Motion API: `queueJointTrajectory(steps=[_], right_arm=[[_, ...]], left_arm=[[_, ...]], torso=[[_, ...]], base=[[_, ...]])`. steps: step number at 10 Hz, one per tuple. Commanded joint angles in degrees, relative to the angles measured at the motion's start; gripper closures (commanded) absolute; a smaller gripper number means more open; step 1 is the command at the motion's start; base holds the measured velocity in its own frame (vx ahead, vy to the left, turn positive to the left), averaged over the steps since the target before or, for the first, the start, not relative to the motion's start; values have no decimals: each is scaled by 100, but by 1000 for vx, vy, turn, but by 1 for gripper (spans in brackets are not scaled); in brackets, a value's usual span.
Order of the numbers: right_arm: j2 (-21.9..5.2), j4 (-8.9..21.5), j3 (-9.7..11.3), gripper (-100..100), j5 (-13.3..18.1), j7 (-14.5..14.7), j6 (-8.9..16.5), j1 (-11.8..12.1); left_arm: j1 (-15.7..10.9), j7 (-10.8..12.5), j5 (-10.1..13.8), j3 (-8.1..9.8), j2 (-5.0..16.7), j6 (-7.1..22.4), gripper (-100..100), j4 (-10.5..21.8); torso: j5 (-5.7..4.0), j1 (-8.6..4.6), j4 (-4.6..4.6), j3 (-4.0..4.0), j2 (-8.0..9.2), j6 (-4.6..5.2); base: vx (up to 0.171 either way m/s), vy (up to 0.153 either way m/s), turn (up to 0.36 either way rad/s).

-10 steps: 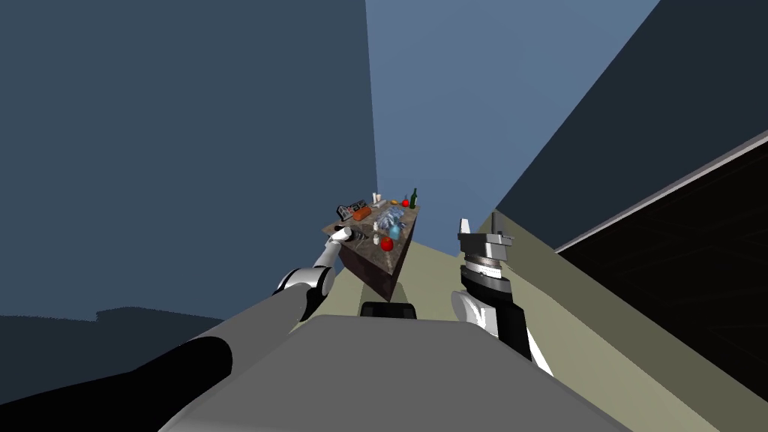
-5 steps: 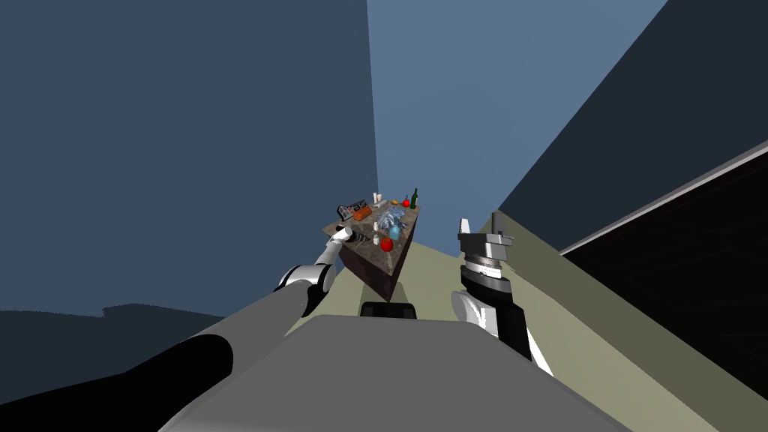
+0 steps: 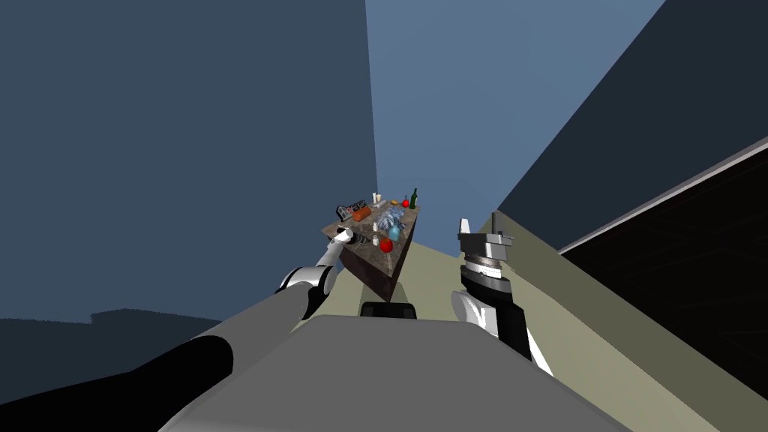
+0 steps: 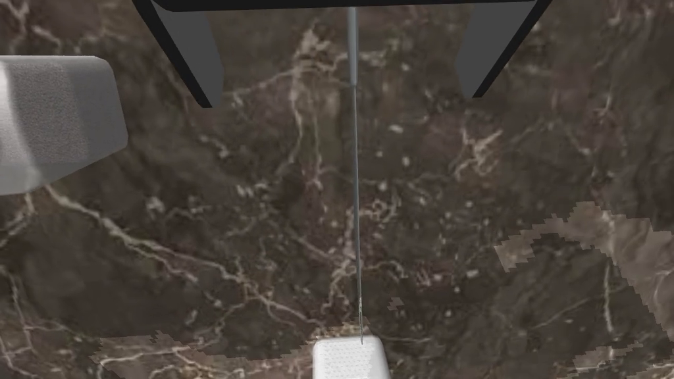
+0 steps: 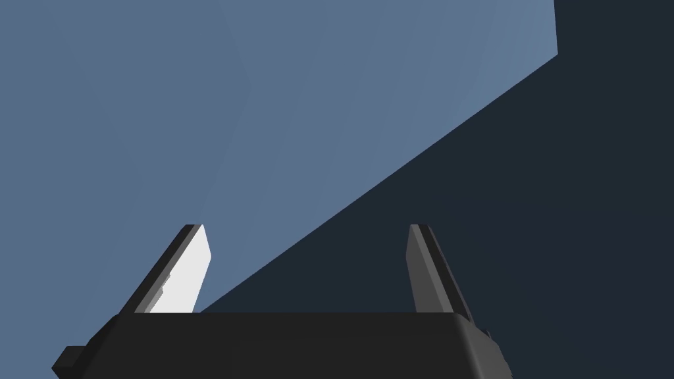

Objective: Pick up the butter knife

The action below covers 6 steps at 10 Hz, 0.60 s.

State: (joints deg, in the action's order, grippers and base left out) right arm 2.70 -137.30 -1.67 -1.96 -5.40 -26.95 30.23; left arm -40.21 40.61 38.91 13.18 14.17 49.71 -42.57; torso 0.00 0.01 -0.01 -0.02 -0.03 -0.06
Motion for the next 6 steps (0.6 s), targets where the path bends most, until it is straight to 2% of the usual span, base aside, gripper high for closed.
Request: queueJointTrajectory(steps=[1, 5, 6], right_arm=[[0, 0, 0, 0, 0, 0, 0, 0], [0, 0, 0, 0, 0, 0, 0, 0], [0, 0, 0, 0, 0, 0, 0, 0]], left_arm=[[0, 0, 0, 0, 0, 0, 100, 0], [-7, 7, 5, 4, 0, 2, 100, -5], [-8, 7, 5, 4, 0, 1, 0, -6]], torso=[[0, 0, 0, 0, 0, 0], [1, 2, -7, -5, -3, 1], [2, 3, -7, -6, -5, 1]], base=[[0, 0, 0], [0, 0, 0], [0, 0, 0]])
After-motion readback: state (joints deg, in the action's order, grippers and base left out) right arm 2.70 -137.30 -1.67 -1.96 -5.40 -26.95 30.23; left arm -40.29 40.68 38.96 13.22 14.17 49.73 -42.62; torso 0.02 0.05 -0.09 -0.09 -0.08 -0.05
